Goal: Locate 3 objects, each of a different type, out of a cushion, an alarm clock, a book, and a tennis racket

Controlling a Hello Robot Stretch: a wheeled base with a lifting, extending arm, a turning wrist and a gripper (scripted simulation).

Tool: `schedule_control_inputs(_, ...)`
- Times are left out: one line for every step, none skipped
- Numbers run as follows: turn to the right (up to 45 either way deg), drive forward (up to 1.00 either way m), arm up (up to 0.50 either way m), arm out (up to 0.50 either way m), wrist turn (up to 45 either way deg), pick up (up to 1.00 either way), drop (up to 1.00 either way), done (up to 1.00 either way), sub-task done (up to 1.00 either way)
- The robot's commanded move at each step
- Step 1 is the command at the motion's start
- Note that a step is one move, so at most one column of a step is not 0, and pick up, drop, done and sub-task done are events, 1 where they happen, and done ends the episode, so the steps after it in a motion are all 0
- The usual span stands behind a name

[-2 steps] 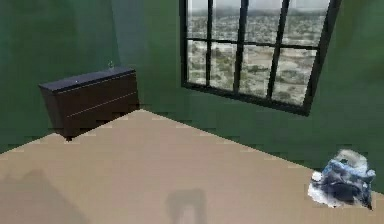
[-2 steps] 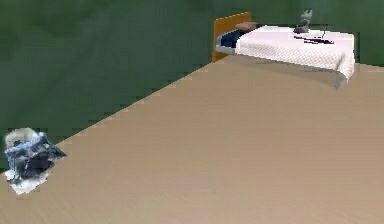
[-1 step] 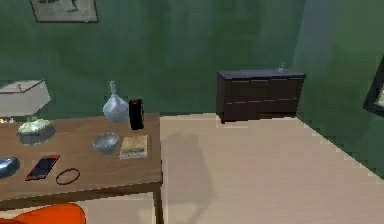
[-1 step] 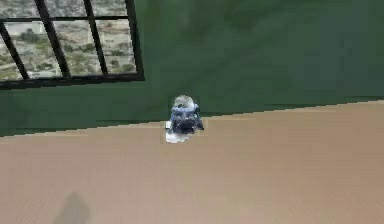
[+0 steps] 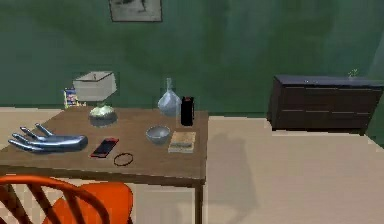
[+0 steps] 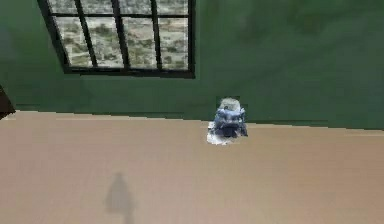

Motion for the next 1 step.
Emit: schedule_control_inputs(0.0,0.0,0.0,0.0,0.0,0.0,0.0,1.0,0.0)
